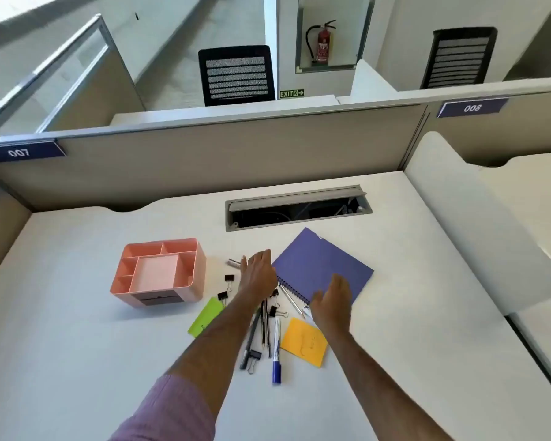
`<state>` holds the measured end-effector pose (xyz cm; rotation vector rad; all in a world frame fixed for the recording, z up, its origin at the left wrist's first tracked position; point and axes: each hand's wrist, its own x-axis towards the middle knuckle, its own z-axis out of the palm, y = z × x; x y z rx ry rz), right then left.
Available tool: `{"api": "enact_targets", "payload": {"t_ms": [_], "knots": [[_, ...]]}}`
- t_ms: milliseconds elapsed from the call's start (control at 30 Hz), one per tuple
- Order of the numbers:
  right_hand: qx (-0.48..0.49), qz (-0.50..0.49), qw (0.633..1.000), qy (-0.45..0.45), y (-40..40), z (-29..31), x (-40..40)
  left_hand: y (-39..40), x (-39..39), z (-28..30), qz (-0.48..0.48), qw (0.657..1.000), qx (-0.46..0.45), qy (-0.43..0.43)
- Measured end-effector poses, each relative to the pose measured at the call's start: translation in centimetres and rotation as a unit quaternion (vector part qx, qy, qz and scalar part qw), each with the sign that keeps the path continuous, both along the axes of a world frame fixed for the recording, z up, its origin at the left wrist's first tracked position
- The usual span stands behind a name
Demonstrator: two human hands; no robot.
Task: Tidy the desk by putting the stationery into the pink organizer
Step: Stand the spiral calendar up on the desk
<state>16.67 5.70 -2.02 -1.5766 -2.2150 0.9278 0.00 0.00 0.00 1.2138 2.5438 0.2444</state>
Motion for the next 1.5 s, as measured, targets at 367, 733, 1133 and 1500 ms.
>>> {"api": "enact_targets", "payload": {"t_ms": [367,733,1133,1500], "knots": [[-0.122,-0.175,0.976,0.037,1.4,-2.6,2.7,3.5,0.5,-2.6,0.057,0.994,-0.008,-0.093],[-0.078,-0.179,0.979,0.054,0.6,-2.4,2.6,3.6,0.1,-2.8,0.105,0.983,0.083,-0.128],[-0.014,-0.185,0.968,0.172,1.5,0.0,2.8,3.5,-1.7,-0.3,0.253,0.863,0.305,-0.313],[-0.021,-0.150,0.945,0.289,2.3,1.8,1.8,2.3,-3.5,1.5,0.299,0.772,0.416,-0.377]]}}
